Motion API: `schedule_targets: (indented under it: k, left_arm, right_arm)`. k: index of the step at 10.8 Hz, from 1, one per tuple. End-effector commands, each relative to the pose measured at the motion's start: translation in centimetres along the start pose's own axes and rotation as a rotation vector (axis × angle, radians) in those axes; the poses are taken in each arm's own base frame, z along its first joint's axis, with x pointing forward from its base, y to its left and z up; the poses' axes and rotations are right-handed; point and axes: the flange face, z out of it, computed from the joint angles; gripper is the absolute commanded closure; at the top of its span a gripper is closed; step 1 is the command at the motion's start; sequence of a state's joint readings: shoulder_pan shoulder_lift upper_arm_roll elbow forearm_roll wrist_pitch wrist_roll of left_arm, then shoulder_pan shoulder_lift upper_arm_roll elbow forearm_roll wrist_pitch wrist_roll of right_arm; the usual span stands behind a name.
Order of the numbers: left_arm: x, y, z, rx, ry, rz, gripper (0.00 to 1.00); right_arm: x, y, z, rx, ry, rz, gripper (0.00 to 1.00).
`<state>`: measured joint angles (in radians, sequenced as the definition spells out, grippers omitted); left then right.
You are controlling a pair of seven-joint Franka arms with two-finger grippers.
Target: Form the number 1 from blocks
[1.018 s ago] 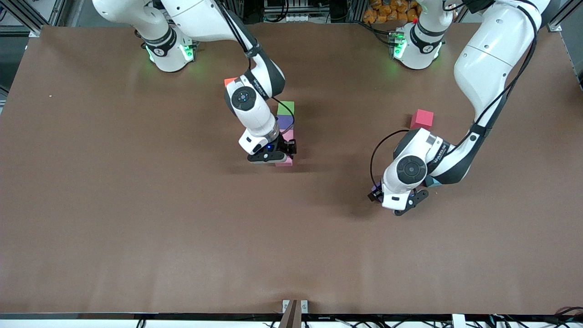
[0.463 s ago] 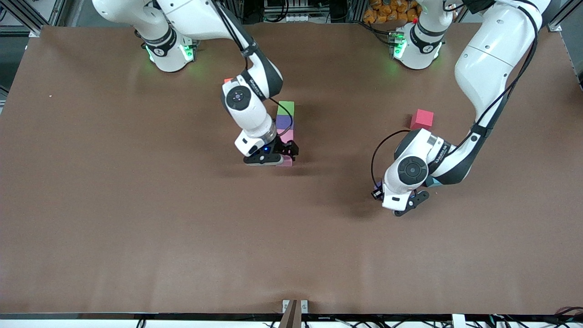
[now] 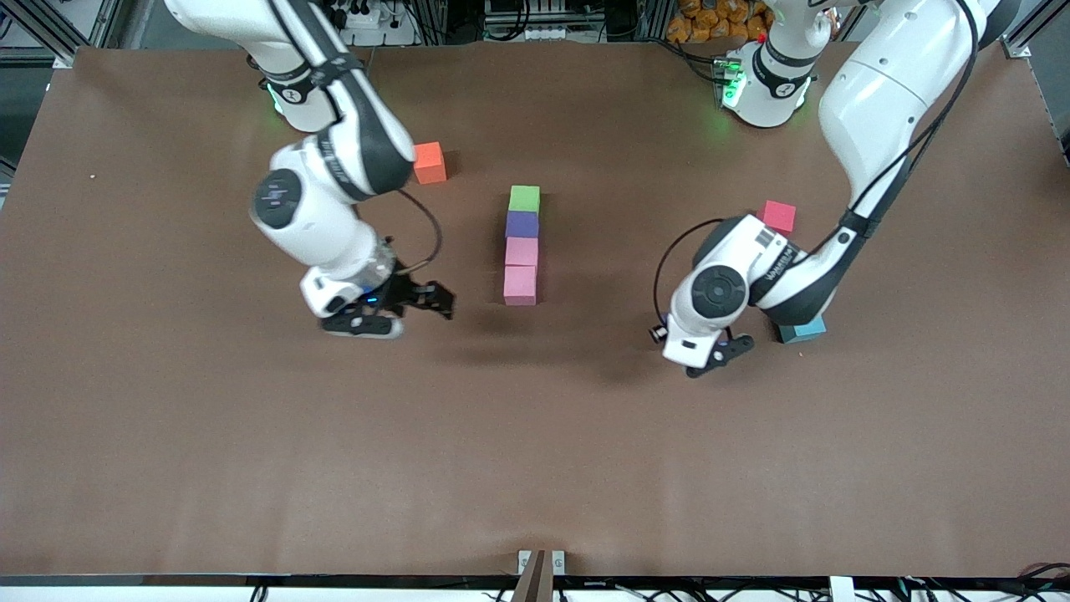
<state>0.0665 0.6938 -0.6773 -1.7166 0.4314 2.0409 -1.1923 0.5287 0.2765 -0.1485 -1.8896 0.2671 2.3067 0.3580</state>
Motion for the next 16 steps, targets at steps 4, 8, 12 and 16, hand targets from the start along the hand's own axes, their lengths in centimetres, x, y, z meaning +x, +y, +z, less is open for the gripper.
schedule_targets:
  k: [4, 8, 12, 16]
  left_arm:
    - [-22.2, 9.1, -5.8, -0.034, -0.064, 0.061, 1.0]
    - [-37.2, 11.4, -2.9, 0.022, -0.037, 0.122, 1.0]
    - [-44.2, 9.9, 2.6, 0.11, -0.049, 0.243, 1.0]
    - [-43.4, 9.9, 5.3, 0.038, -0.05, 0.379, 1.0]
  right_arm:
    - [4.1, 7.1, -11.6, -0.175, -0.024, 0.015, 0.0]
    - [3.1, 8.6, -18.7, -0.259, 0.025, 0.006, 0.0]
    - [3.5, 9.7, -23.0, -0.248, 0.033, 0.044, 0.0]
    - [4.1, 11.9, -25.5, -0.251, 0.02, 0.006, 0.0]
